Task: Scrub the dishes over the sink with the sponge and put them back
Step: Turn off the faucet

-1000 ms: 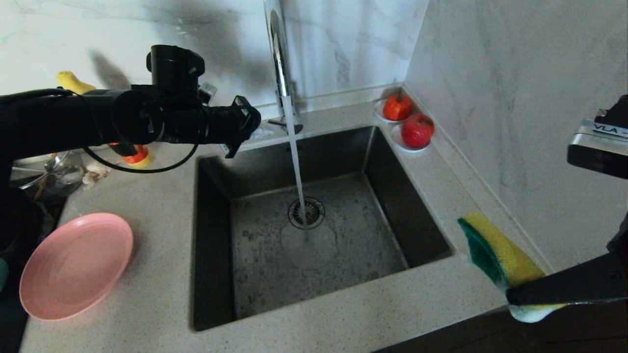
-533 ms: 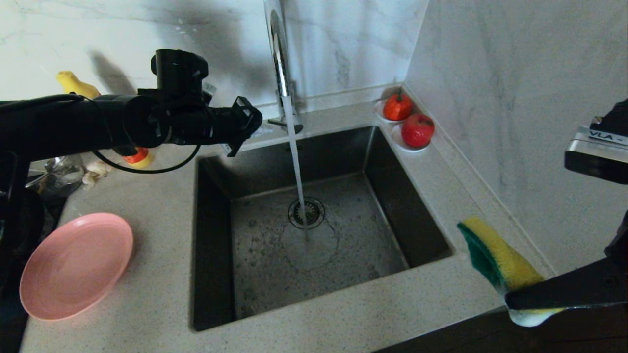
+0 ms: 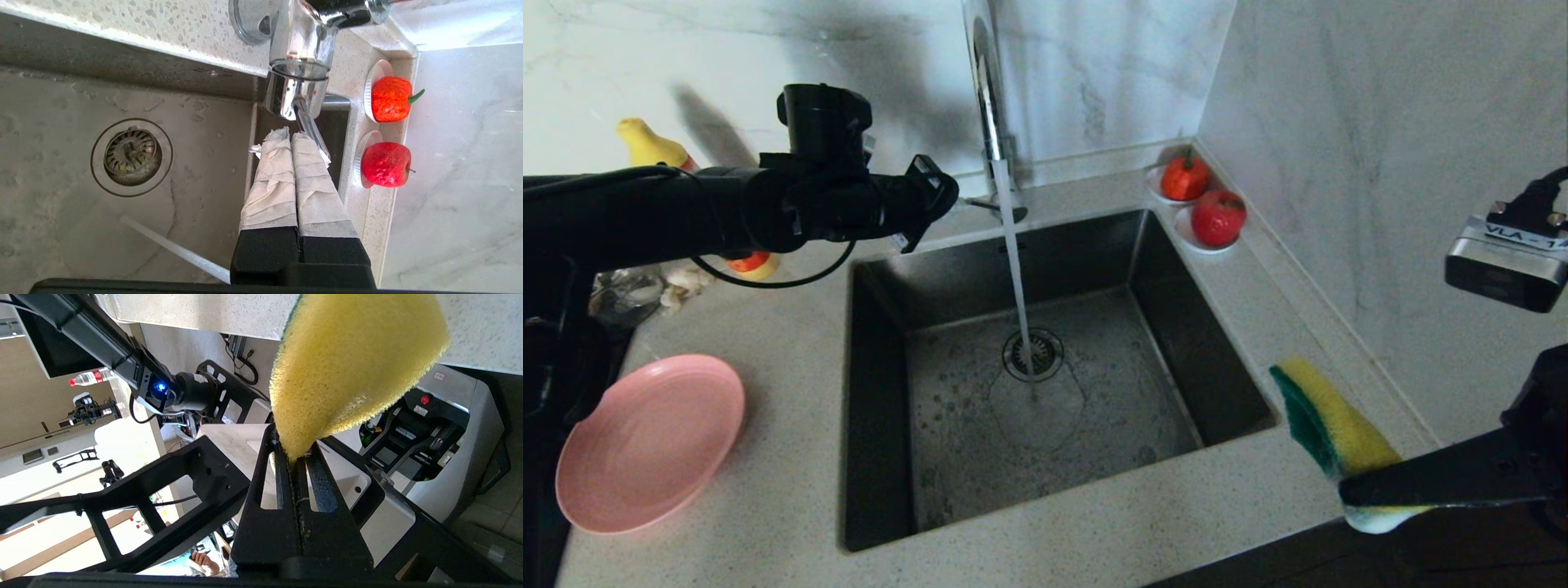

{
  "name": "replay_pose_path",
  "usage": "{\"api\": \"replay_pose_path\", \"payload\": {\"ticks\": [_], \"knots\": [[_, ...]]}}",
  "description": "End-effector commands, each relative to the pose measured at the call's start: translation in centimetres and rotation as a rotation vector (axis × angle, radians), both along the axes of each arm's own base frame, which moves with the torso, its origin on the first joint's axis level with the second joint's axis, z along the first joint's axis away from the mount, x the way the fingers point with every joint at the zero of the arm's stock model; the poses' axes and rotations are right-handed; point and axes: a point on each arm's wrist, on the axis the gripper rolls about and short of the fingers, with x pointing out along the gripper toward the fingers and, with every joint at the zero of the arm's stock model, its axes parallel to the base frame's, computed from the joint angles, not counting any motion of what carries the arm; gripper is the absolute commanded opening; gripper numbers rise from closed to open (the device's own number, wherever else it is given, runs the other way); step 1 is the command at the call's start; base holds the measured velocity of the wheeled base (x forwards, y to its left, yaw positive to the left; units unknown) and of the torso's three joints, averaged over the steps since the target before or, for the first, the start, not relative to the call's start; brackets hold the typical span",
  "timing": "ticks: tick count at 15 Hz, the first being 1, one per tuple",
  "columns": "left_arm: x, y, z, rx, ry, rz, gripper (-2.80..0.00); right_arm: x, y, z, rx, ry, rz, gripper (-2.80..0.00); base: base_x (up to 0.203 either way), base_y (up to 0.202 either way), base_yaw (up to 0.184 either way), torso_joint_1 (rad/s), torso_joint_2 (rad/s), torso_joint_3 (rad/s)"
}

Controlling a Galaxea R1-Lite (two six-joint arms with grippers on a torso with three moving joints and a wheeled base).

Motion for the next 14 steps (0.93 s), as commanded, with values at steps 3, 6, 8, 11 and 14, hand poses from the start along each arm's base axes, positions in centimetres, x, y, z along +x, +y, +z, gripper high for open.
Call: {"api": "replay_pose_path", "payload": {"ticks": [3,6,8,11,14], "knots": [[-0.2,0.0,0.1,-0.010,0.009,-0.006,-2.80,0.0,0.0,-0.1,-0.001,0.007,0.003,-2.80,0.000,0.000,0.000,0.000,0.00,0.000],[-1.0,0.2,0.1,-0.002,0.028,-0.008,-2.80,0.1,0.1,0.3,0.008,-0.004,0.001,-2.80,0.000,0.000,0.000,0.000,0.00,0.000],[-1.5,0.3,-0.2,0.021,0.039,-0.012,-2.80,0.1,0.1,0.4,0.011,-0.009,0.000,-2.80,0.000,0.000,0.000,0.000,0.00,0.000],[-2.8,0.5,-0.2,0.028,0.050,-0.053,-2.80,0.0,0.0,0.7,0.016,-0.014,0.001,-2.80,0.000,0.000,0.000,0.000,0.00,0.000],[-3.4,0.6,0.5,0.018,0.042,-0.089,-2.80,-0.1,-0.1,0.8,0.018,-0.016,-0.001,-2.80,0.000,0.000,0.000,0.000,0.00,0.000]]}}
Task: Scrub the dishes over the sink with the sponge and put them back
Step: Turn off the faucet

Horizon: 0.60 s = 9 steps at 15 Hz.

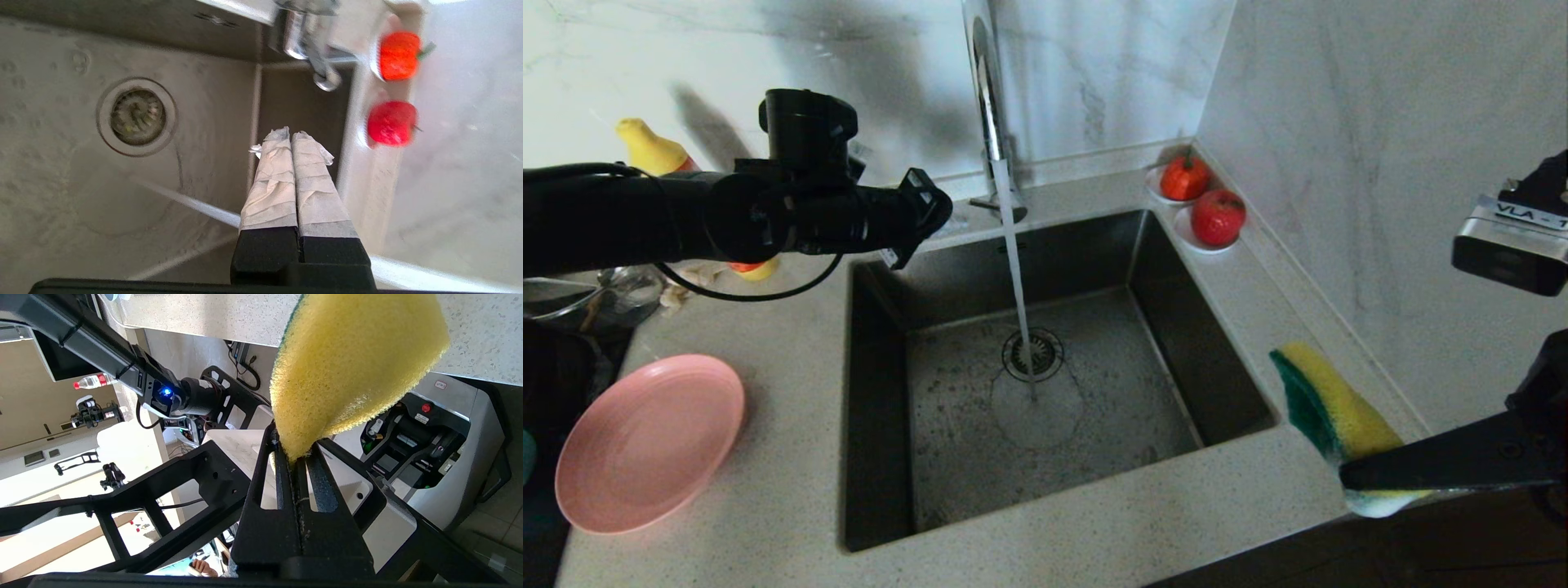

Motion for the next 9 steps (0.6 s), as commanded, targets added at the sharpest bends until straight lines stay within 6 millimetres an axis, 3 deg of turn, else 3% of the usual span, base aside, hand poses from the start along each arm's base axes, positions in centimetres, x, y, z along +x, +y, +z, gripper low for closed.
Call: {"api": "replay_pose_path", "payload": {"ticks": [1,9], "knots": [[-0.8,0.1,0.7,-0.014,-0.005,-0.027,-2.80,-0.1,0.0,0.0,0.001,0.005,0.000,-2.80,0.000,0.000,0.000,0.000,0.00,0.000],[0.0,-0.9,0.7,-0.021,-0.029,-0.038,-2.80,0.2,-0.1,-0.4,-0.006,0.017,-0.011,-2.80,0.000,0.000,0.000,0.000,0.00,0.000]]}}
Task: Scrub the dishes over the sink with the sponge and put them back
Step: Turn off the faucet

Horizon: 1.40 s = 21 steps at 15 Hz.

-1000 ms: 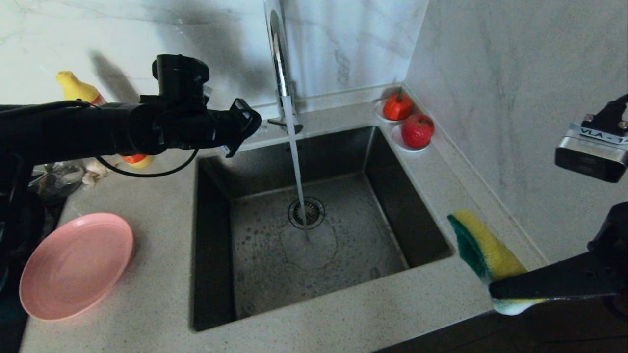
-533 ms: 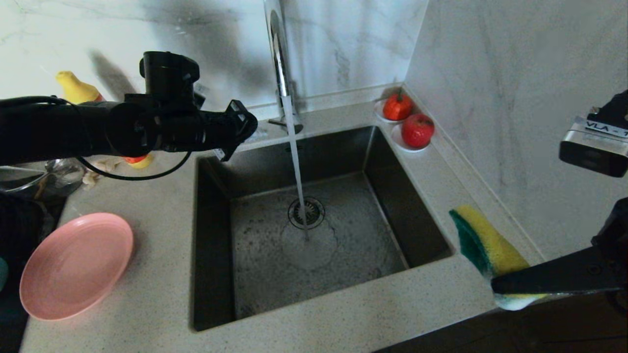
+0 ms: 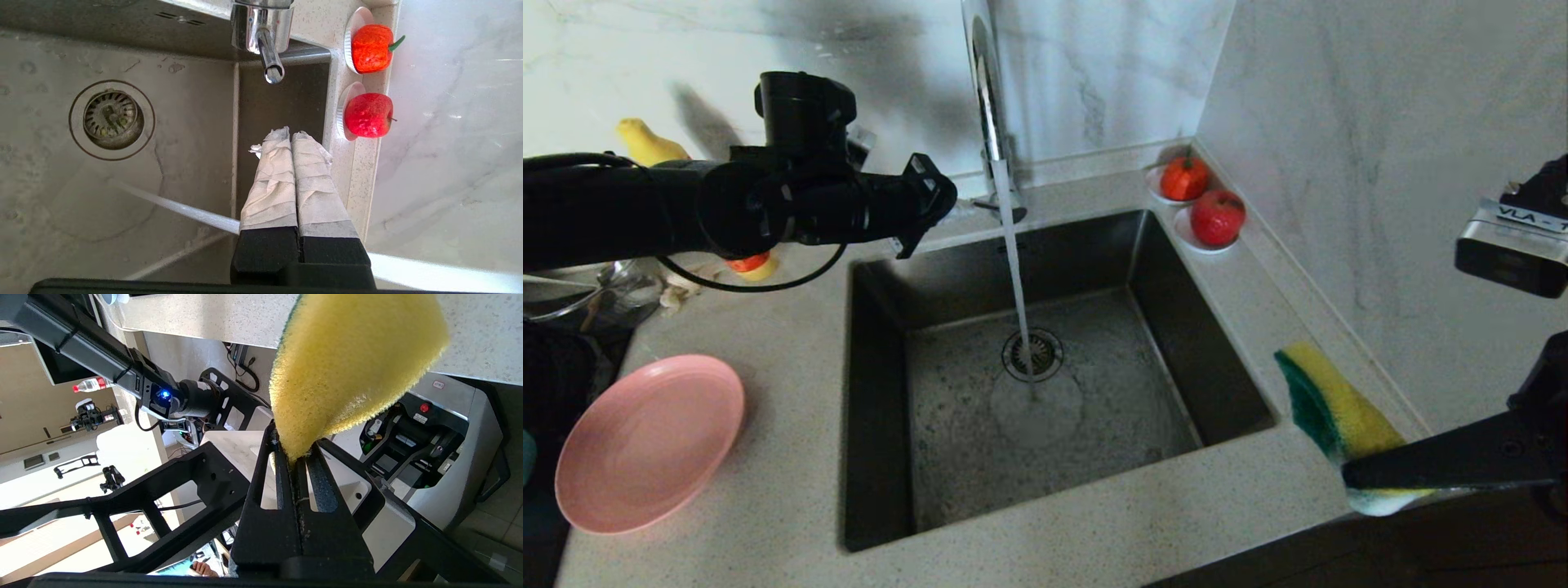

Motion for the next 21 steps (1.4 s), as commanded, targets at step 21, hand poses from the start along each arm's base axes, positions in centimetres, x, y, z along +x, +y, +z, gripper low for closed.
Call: {"api": "replay_pose_path", "payload": {"ticks": [21], "knots": [[2.3,-1.0,-1.4,0.014,0.002,0.061,-2.80,0.0,-0.1,-0.2,-0.001,0.012,-0.004,-2.80,0.000,0.000,0.000,0.000,0.00,0.000]]}}
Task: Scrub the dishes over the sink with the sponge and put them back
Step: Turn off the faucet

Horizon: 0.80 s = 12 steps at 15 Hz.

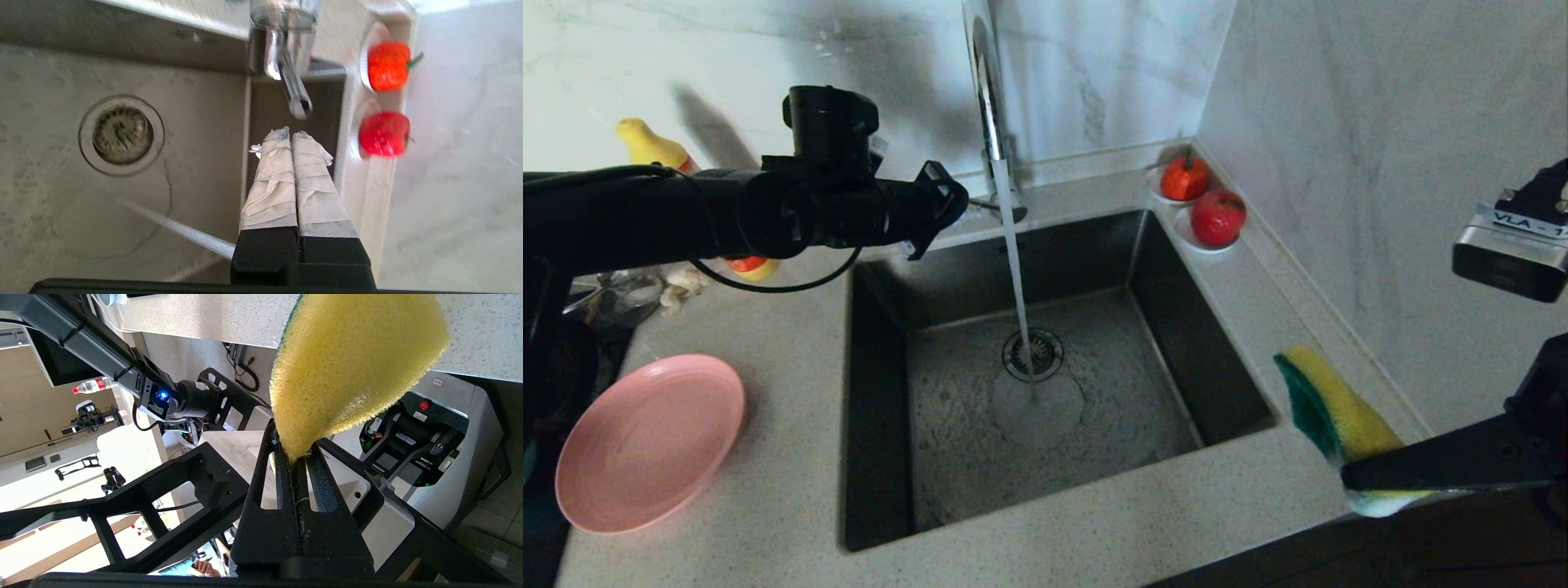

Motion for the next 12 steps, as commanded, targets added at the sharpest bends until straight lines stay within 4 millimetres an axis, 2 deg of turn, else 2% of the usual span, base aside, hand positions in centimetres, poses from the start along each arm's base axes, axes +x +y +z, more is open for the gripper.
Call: {"api": "replay_pose_path", "payload": {"ticks": [1,12], "knots": [[0.78,-0.19,-0.56,0.006,0.003,0.036,-2.80,-0.11,-0.07,0.03,0.001,0.005,0.000,-2.80,0.000,0.000,0.000,0.000,0.00,0.000],[1.32,-0.57,-0.49,-0.001,-0.011,0.052,-2.80,0.10,-0.01,-0.49,-0.012,0.021,-0.007,-2.80,0.000,0.000,0.000,0.000,0.00,0.000]]}}
